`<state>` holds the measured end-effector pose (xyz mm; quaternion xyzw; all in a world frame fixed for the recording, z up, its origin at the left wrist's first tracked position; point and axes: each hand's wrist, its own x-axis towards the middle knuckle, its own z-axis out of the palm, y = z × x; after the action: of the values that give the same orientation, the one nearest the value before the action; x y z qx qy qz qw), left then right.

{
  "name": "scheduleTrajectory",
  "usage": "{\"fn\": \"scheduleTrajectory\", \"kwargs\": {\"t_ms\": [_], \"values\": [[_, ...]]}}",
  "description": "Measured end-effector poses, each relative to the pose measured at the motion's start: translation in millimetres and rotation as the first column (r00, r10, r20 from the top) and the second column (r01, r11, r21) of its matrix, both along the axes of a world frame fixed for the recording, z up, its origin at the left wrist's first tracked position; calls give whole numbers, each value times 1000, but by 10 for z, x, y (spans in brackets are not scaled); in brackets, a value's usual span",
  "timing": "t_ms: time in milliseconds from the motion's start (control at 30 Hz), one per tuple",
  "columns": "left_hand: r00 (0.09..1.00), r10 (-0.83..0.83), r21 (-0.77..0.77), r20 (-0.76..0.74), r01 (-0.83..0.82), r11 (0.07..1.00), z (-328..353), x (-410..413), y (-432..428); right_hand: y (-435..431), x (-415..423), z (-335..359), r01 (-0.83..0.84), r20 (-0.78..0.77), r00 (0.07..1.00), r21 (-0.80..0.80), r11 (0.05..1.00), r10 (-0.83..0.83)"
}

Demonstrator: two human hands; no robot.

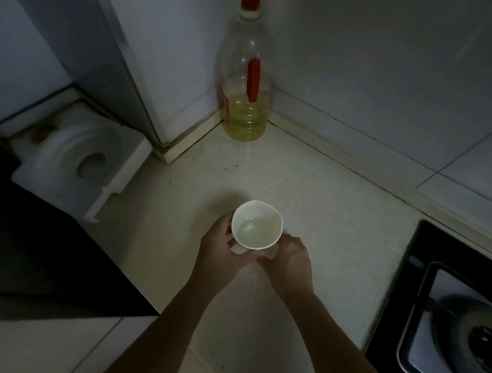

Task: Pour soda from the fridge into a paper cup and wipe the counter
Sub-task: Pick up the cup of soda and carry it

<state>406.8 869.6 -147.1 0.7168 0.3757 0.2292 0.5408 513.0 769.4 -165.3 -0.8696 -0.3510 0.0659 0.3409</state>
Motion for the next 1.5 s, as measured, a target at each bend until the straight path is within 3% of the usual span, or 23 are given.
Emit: {"fn": "scheduleTrajectory", "kwargs": {"t_ms": [300, 500, 667, 833, 967, 1200, 1333, 1500], "values": [[998, -20, 26, -56, 22, 999, -73, 2, 40, 19, -52, -145, -20, 58, 998, -20, 1000, 21], [994, -68, 57, -87, 73, 996, -7, -58, 53, -61, -2, -98, -51, -42, 998, -157, 986, 45], [955, 6, 130, -298, 34, 991, 190, -250, 129, -255, 84, 283, -115, -5, 993, -264, 958, 118], [930, 35, 249, -365, 61, 967, 660, -391, 117, -362, 167, 902, -134, 113, 978, -290, 948, 173], [926, 17, 445, -376, 164, 880, 1182, -404, 9, -395, 157, 1457, -151, 262, 939, -263, 953, 222], [925, 26, 733, -380, 284, 618, 2011, -407, -222, -470, -11, 2185, -156, 511, 816, -257, 954, 271], [915, 38, 791, -402, 326, 518, 2146, -489, -363, -587, -207, 2317, -166, 566, 780, -224, 960, 267], [892, 32, 774, -450, 372, 513, 2035, -561, -548, -782, -358, 2183, -164, 574, 779, -200, 966, 251]]}}
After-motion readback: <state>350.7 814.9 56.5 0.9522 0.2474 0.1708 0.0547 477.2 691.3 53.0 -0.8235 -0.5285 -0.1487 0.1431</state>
